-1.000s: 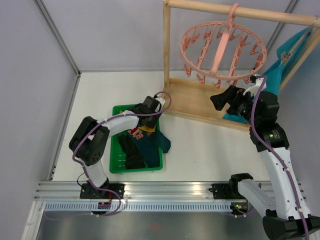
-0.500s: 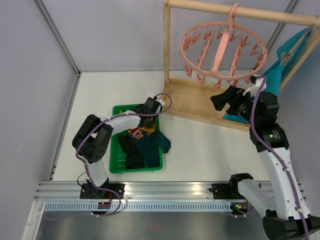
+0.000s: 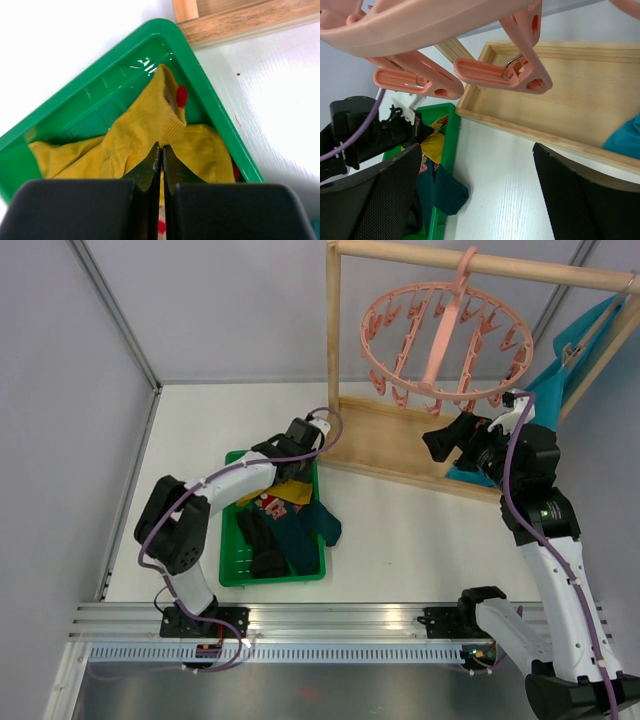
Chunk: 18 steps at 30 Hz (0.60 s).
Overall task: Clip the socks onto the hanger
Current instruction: Pick up the sock from the bin.
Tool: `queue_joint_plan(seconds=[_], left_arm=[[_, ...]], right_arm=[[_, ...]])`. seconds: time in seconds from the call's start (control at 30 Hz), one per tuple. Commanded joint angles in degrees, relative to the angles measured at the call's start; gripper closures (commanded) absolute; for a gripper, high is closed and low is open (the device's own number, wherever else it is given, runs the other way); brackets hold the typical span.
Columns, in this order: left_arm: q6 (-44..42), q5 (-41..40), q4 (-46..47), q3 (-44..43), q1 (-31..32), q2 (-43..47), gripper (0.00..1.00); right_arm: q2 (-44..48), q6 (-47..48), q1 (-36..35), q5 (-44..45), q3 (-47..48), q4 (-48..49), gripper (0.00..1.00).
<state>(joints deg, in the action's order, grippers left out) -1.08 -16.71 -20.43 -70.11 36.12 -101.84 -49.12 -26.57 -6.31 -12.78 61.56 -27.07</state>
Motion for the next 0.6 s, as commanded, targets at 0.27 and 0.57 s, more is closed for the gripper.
queue_joint_plan(seconds=[0.27,0.57], left_arm=[[0.47,2.38,-10.06,-10.75,0.79,17.90,0.98],[0.29,6.06,-13.76,-17.87,4.92,24.31,0.98]], right_arm=[[-1.24,1.16,-0.02,1.96,8.92,-0.70,0.02],[-4.92,4.33,-0.02,3.20,19.73,-1.84,0.02]])
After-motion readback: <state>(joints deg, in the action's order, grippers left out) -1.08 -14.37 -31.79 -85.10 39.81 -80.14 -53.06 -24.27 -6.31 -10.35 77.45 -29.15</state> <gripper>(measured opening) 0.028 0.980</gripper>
